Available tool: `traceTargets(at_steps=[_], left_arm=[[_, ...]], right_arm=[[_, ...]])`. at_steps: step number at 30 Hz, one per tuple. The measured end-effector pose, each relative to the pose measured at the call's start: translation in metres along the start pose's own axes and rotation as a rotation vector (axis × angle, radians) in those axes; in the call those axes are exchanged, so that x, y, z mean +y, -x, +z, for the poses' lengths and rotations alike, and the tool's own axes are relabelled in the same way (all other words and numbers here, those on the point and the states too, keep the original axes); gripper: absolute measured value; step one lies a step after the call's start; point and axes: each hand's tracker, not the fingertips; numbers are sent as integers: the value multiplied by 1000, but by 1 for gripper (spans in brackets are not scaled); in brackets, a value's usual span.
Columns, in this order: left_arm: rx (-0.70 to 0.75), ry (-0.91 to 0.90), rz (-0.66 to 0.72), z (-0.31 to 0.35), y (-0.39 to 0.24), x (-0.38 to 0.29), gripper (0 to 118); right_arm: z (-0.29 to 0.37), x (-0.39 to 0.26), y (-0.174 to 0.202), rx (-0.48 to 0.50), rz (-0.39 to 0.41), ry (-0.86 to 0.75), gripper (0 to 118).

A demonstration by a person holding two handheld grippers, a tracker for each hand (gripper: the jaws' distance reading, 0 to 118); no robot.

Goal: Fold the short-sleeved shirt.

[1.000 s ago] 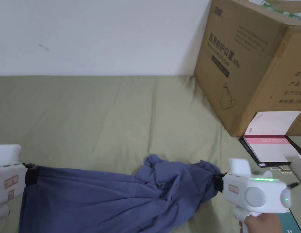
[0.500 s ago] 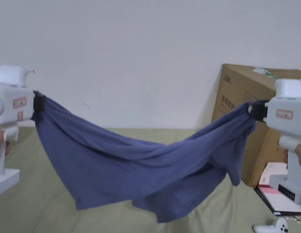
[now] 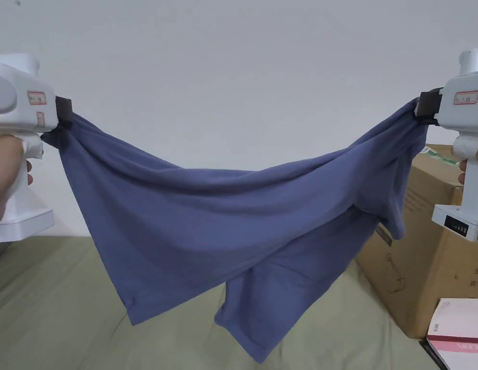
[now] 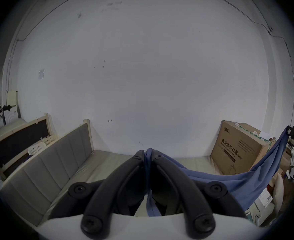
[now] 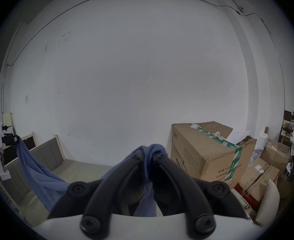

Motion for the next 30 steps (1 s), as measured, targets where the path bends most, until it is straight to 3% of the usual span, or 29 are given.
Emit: traceTargets(at_steps=[8,11,18,23,30], left_arm=[[12,55,-17,-35,-19,-35,5],[17,119,-17,-60,-20,-72,5],[9,263,62,-99,-22,-187,5],[-27,305,73,-76,-16,-225,5],[-85,390,36,40,1,-277,5]], right_arm=[[-46,-33,2,-18,5,26,8],[-69,-70,1,-46,26,69,8],[-97,-178,-7,-72,-28,185,8],[-65,-211,-18,-36,-67,206,8],[47,-268,-41,-21,-82,277,8]])
